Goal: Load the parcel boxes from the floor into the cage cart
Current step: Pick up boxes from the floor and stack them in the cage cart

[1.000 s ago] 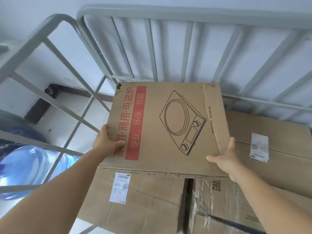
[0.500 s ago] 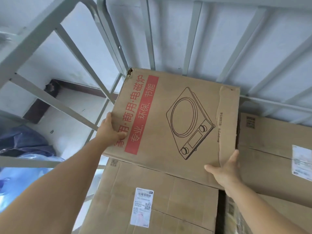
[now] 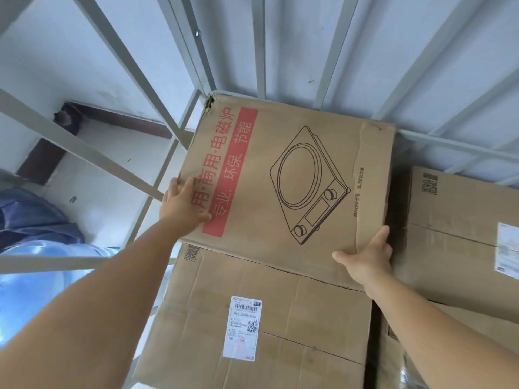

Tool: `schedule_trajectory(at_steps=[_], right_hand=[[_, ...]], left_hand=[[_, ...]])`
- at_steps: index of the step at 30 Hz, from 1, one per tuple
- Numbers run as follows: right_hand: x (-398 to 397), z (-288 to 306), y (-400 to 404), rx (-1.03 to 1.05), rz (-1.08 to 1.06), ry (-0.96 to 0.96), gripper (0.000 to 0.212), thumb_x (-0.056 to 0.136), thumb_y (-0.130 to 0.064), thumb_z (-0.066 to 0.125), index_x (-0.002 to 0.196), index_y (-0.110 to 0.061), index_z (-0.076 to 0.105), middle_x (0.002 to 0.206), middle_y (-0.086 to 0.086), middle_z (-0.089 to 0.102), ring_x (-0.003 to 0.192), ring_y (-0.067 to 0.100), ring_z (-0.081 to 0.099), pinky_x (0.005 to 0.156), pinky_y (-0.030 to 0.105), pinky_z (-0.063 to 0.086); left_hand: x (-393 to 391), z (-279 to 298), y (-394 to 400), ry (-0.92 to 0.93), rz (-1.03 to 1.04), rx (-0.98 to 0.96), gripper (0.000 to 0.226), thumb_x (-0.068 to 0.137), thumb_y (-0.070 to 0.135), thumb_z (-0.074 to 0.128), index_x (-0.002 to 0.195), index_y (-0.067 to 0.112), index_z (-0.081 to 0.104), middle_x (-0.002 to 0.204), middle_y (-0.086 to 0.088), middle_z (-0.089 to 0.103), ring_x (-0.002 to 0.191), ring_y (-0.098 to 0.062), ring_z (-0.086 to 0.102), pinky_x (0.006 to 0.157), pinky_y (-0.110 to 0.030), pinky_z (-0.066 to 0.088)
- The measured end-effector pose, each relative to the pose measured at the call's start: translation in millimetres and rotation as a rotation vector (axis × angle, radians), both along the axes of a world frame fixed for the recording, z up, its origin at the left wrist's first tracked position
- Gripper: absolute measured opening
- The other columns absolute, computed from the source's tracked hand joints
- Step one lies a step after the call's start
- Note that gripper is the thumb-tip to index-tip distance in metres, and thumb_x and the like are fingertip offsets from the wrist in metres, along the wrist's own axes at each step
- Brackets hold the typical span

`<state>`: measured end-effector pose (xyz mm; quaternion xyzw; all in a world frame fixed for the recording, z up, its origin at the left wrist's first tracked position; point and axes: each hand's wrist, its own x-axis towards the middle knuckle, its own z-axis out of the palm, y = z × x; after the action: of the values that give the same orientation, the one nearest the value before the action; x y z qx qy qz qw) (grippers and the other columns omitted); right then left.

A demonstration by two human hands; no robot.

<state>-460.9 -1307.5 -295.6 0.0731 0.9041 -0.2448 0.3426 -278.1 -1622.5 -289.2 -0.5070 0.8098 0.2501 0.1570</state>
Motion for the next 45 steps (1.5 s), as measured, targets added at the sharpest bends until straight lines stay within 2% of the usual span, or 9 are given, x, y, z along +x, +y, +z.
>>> schedule_trajectory(at_steps=[2, 7, 12, 14, 19, 22, 32, 40, 45], right_hand=[[-0.7, 2.8, -1.0, 0.013, 0.003, -0.005, 0.126, 0.075, -0.024, 0.084, 0.154, -0.029, -0.015, 0.160, 0.007, 0.013, 0.137, 0.038, 0.036, 0.109, 0.052, 0.038], [6.3, 23.1, -7.0, 0.055, 0.089, -0.011, 0.123, 0.078, -0.028, 0.081, 0.155, -0.022, -0.014, 0.164, 0.002, 0.001, 0.143, 0.035, 0.030, 0.112, 0.050, 0.035], [31.0, 69.7, -7.7, 0.172, 0.457, 0.102, 0.110, 0.082, -0.046, 0.073, 0.157, -0.016, -0.002, 0.165, 0.001, 0.000, 0.149, 0.027, 0.016, 0.116, 0.047, 0.028], [42.6, 92.4, -3.2, 0.153, 0.577, 0.150, 0.107, 0.084, -0.047, 0.071, 0.157, -0.016, -0.001, 0.165, 0.002, 0.002, 0.150, 0.023, 0.011, 0.118, 0.042, 0.024], [69.9, 147.4, 26.1, 0.098, 0.711, 0.190, 0.104, 0.087, -0.045, 0.068, 0.157, -0.020, -0.003, 0.165, -0.001, 0.000, 0.151, 0.020, 0.001, 0.120, 0.037, 0.012], [83.6, 178.5, 58.0, 0.116, 0.736, 0.231, 0.102, 0.088, -0.043, 0.067, 0.157, -0.020, -0.004, 0.165, -0.002, -0.003, 0.152, 0.021, -0.001, 0.121, 0.038, 0.012], [118.1, 272.7, 214.1, 0.124, 0.592, 0.363, 0.098, 0.089, -0.043, 0.065, 0.157, -0.020, -0.002, 0.165, 0.000, -0.001, 0.151, 0.022, 0.007, 0.121, 0.037, 0.013], [172.2, 340.0, 359.1, 0.146, 0.323, 0.456, 0.096, 0.090, -0.041, 0.065, 0.157, -0.016, 0.000, 0.164, 0.002, 0.007, 0.150, 0.022, 0.010, 0.119, 0.037, 0.014], [207.5, 367.9, 428.4, 0.157, 0.119, 0.520, 0.100, 0.089, -0.043, 0.065, 0.157, -0.018, -0.004, 0.165, 0.002, 0.002, 0.151, 0.021, 0.005, 0.122, 0.041, 0.013]], left_hand=[[0.5, 0.6, 0.9, 0.001, -0.006, -0.005, 0.102, 0.073, 0.032, 0.081, 0.152, 0.029, 0.017, 0.160, -0.004, 0.003, 0.143, -0.031, 0.019, 0.114, -0.049, 0.029], [0.0, 21.7, 20.6, 0.049, -0.123, -0.049, 0.099, 0.073, 0.034, 0.080, 0.151, 0.025, 0.021, 0.148, -0.003, 0.029, 0.135, -0.026, 0.031, 0.109, -0.045, 0.036], [-2.5, 53.7, 72.4, 0.038, -0.250, -0.022, 0.101, 0.082, 0.041, 0.072, 0.155, 0.024, 0.004, 0.162, -0.003, 0.009, 0.148, -0.023, 0.010, 0.120, -0.044, 0.016], [0.9, 70.9, 95.8, 0.050, -0.320, -0.033, 0.099, 0.084, 0.043, 0.068, 0.155, 0.023, 0.002, 0.162, -0.001, 0.009, 0.148, -0.023, 0.010, 0.121, -0.042, 0.013], [8.3, 128.2, 157.1, 0.061, -0.466, -0.017, 0.096, 0.089, 0.043, 0.063, 0.155, 0.023, -0.004, 0.163, 0.001, 0.003, 0.149, -0.022, 0.008, 0.121, -0.039, 0.012], [10.0, 161.3, 190.3, 0.092, -0.526, -0.053, 0.093, 0.090, 0.044, 0.060, 0.155, 0.022, -0.003, 0.162, 0.000, 0.005, 0.149, -0.021, 0.008, 0.120, -0.037, 0.011], [13.5, 254.9, 339.5, 0.233, -0.723, -0.108, 0.089, 0.091, 0.043, 0.059, 0.155, 0.020, 0.002, 0.162, 0.002, 0.008, 0.149, -0.019, 0.009, 0.121, -0.036, 0.013], [27.9, 322.0, 481.4, 0.328, -0.982, -0.099, 0.092, 0.090, 0.042, 0.061, 0.155, 0.025, -0.001, 0.162, 0.003, 0.008, 0.148, -0.018, 0.011, 0.119, -0.035, 0.011], [31.2, 350.4, 553.4, 0.352, -1.164, -0.057, 0.088, 0.089, 0.043, 0.061, 0.155, 0.025, 0.005, 0.161, 0.004, 0.012, 0.147, -0.020, 0.014, 0.120, -0.040, 0.015]])
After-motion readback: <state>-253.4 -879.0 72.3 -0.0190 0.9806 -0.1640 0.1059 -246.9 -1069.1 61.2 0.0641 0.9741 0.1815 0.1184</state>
